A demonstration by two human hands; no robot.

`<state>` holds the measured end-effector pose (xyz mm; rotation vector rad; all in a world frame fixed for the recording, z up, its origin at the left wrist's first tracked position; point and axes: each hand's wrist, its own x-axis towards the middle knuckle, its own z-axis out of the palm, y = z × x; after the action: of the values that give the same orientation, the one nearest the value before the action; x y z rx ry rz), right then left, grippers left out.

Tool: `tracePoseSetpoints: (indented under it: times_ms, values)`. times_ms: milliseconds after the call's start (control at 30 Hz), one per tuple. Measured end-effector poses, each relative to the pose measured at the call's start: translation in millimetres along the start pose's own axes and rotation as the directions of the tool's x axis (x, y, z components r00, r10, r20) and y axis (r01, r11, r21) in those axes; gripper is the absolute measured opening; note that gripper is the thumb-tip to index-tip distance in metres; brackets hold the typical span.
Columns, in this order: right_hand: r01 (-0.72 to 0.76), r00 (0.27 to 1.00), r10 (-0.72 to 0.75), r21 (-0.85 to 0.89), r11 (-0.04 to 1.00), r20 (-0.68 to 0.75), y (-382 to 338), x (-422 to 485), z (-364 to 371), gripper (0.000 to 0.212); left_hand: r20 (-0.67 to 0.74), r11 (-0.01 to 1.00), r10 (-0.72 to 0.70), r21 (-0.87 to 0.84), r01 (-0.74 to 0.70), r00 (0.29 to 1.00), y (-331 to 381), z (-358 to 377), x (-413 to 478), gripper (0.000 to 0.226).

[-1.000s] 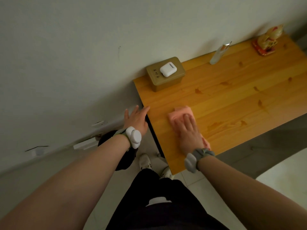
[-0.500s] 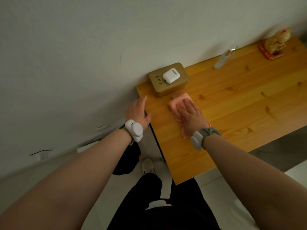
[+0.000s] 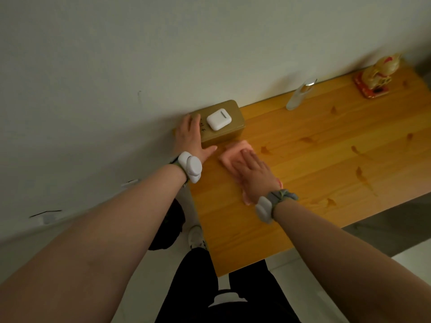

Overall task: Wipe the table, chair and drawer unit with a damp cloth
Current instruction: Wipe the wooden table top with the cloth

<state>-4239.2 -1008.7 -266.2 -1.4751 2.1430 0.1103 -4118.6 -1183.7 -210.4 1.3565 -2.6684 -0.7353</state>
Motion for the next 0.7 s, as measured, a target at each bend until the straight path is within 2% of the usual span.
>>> tracePoseSetpoints:
  times_ms: [33,67,200,300,433,567,700]
  values:
    - [-0.059,0.998,0.059,0.011,0.998,-0.021,12,-2,-3,0.116,-0.015,1.0,-0.017,0.025,0.017,1.0,2,1,2,0.097]
    - [-0.105,0.993,0.106,0.032,0.994,-0.043,22,-6,-4,0.116,-0.032,0.997,-0.036,0.063,0.038,0.999,4,4,3,0.098]
    - [-0.131,0.987,0.136,0.061,0.99,-0.088,33,-14,-1,0.093,-0.075,0.977,-0.068,0.197,0.081,0.995,10,10,1,0.094]
    - [-0.114,0.989,0.121,0.081,0.99,-0.085,33,-14,-2,0.087,-0.09,0.982,-0.096,0.152,0.109,0.991,13,13,-1,0.085]
    - [-0.105,0.991,0.111,0.079,0.991,-0.072,34,-15,-3,0.086,-0.102,0.997,-0.062,0.032,0.065,0.993,15,17,-7,0.083]
    - [-0.018,0.99,0.036,0.131,0.991,-0.135,31,-19,2,0.063,-0.109,0.994,-0.104,-0.049,0.099,0.989,10,16,-21,0.092]
    - [0.157,0.985,-0.157,0.003,0.988,-0.071,14,-16,9,0.054,-0.162,0.984,-0.154,-0.112,0.137,0.975,-11,4,-45,0.093]
